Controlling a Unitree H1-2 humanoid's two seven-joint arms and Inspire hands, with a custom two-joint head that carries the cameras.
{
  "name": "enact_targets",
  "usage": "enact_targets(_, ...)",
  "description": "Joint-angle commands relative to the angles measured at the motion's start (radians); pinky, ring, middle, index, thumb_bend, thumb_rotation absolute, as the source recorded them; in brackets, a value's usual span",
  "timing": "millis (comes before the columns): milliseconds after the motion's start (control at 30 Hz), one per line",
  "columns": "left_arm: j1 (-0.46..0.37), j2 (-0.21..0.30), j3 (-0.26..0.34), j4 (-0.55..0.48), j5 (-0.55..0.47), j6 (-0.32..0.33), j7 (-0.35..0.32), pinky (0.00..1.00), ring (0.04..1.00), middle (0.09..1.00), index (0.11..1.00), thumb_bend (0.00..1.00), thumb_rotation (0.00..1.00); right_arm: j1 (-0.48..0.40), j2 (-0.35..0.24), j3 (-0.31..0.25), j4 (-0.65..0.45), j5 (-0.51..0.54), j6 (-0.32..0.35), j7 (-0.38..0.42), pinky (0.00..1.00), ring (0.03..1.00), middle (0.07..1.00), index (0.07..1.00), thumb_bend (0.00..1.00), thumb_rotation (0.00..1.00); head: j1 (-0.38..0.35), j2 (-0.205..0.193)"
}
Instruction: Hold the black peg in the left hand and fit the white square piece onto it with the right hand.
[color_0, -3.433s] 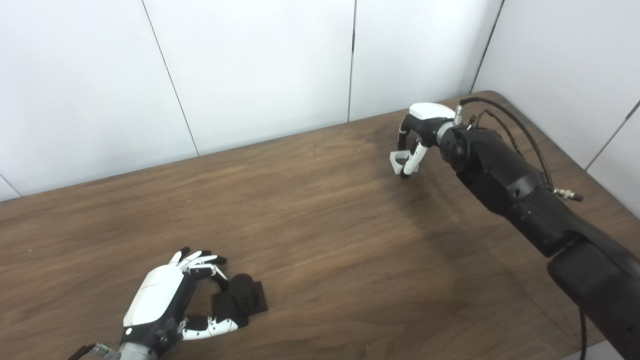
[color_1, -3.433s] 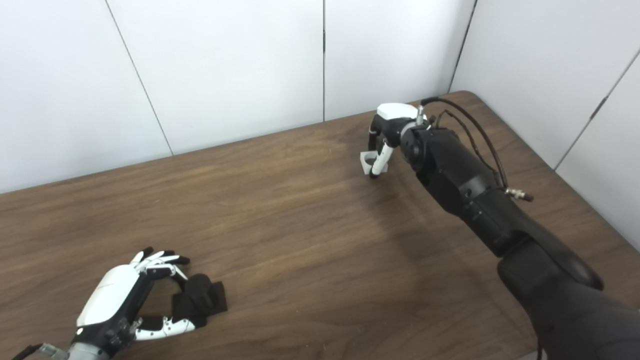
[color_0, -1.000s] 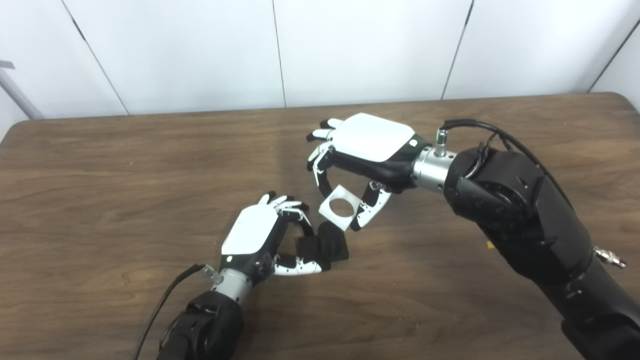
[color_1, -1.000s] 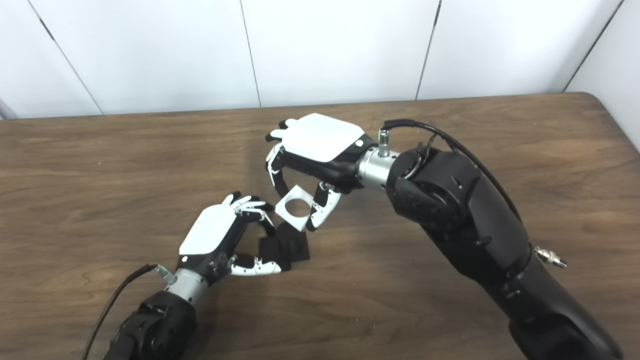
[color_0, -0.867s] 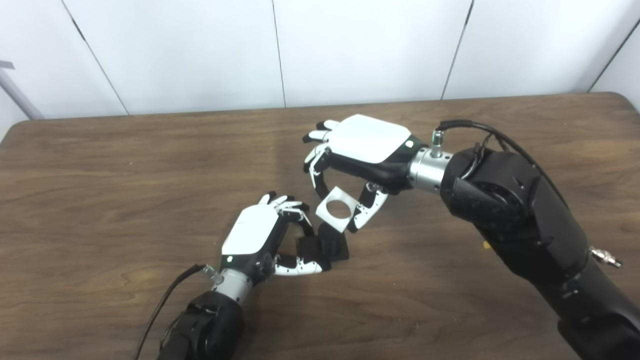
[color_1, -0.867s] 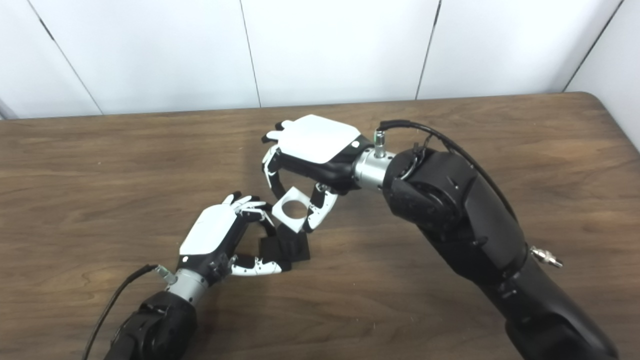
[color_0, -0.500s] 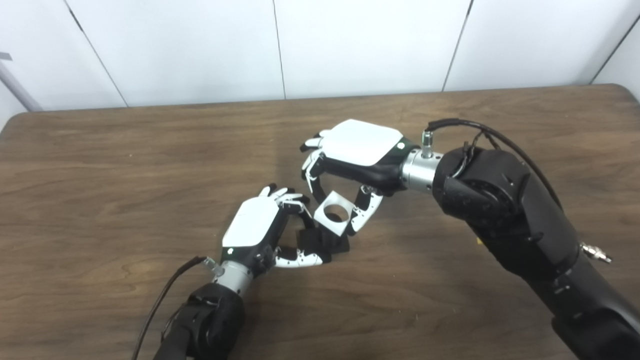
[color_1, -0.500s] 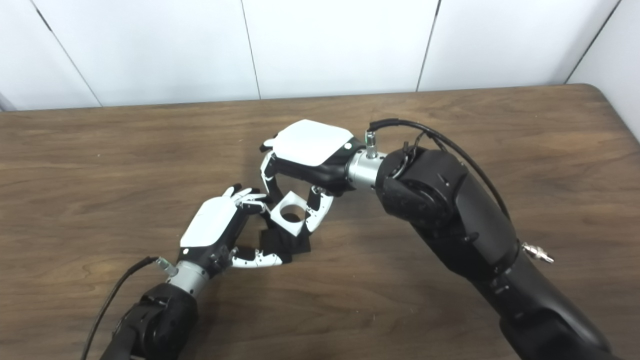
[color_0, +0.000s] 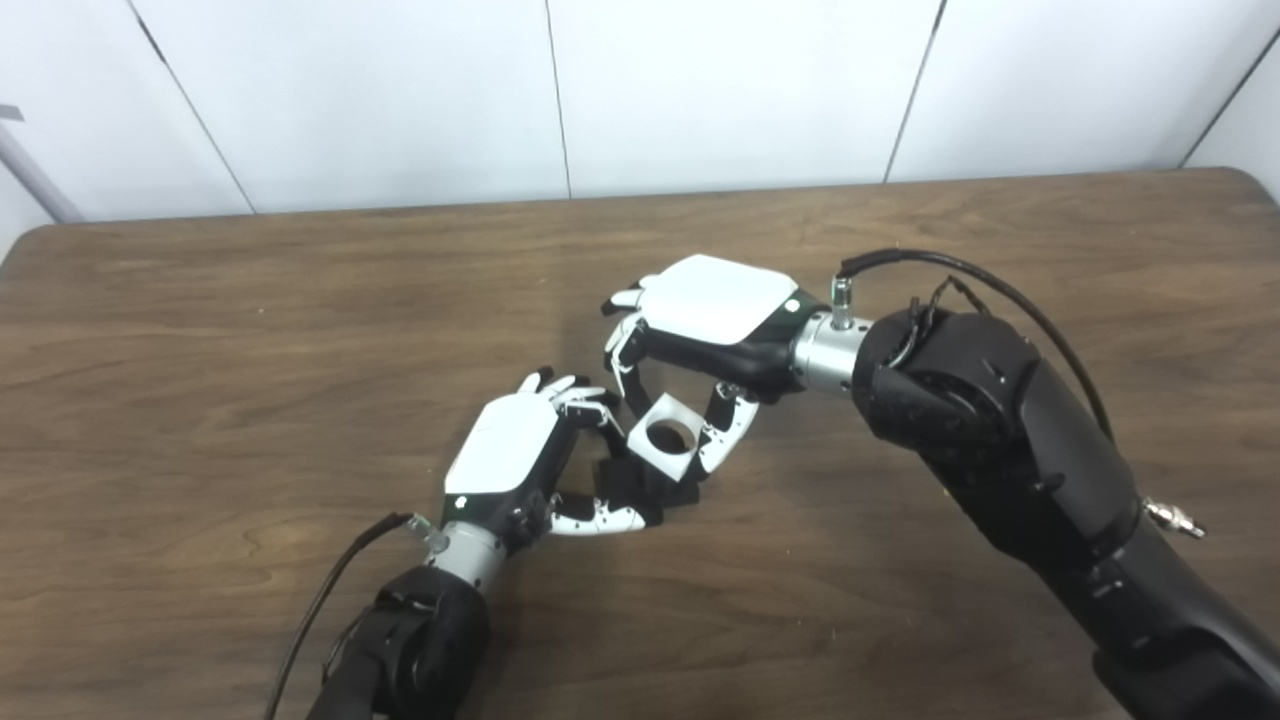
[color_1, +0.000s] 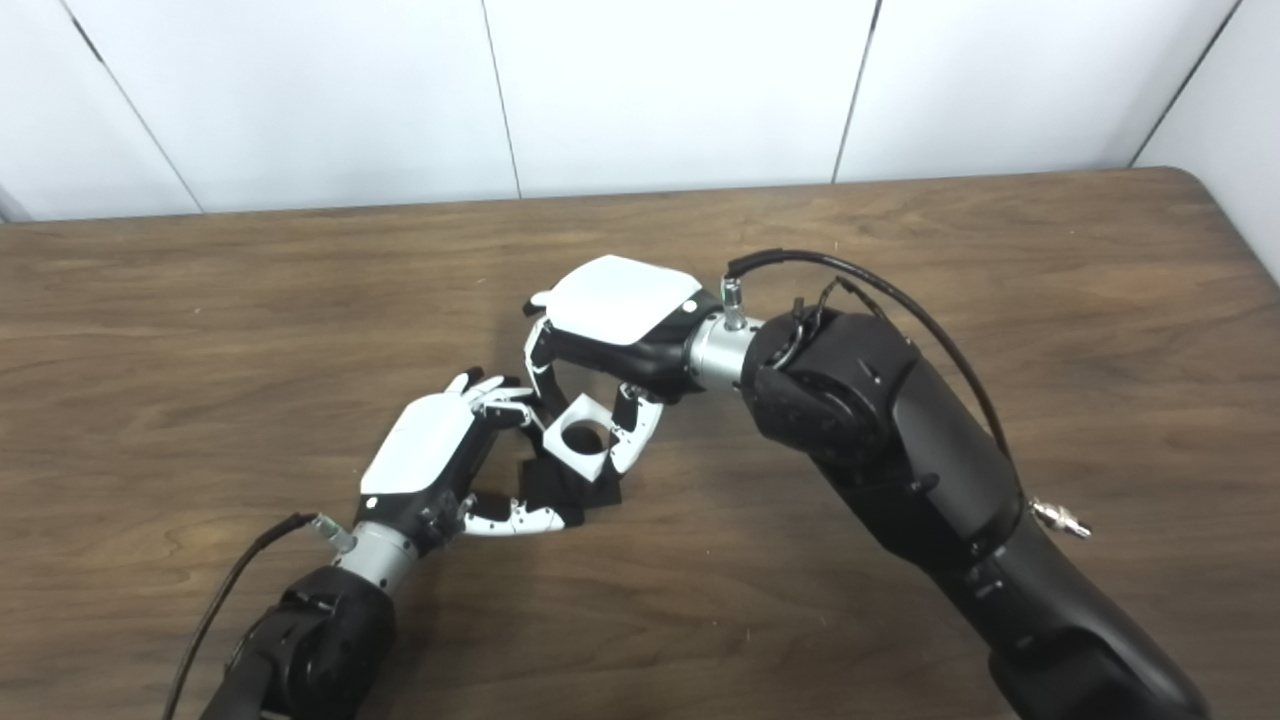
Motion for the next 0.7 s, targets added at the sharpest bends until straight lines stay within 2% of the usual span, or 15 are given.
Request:
enact_targets(0, 0.024, 0.012, -0.026, 0.023, 0.004, 0.013, -0.061, 1.00, 0.906, 0.795, 0.486, 0.52, 0.05, -0.032, 0.008, -0.013, -0.013, 0.001, -0.021, -0.038, 0.94, 0.937, 0.769, 0.484, 0.52, 0.14, -0.002, 0.000)
enact_targets(333, 0.026, 0.017, -0.023, 0.012, 0.003, 0.022, -0.076, 1.00, 0.910, 0.798, 0.487, 0.52, 0.05, -0.039, 0.021, -0.012, -0.005, -0.015, -0.010, -0.026, 0.96, 0.939, 0.774, 0.485, 0.52, 0.14, -0.004, 0.004)
enact_targets(667, 0.023, 0.022, -0.024, 0.017, 0.010, 0.018, -0.074, 1.00, 0.906, 0.797, 0.487, 0.52, 0.05, -0.024, 0.021, -0.017, 0.018, -0.015, -0.027, -0.055, 0.94, 0.927, 0.764, 0.484, 0.52, 0.14, -0.008, 0.002)
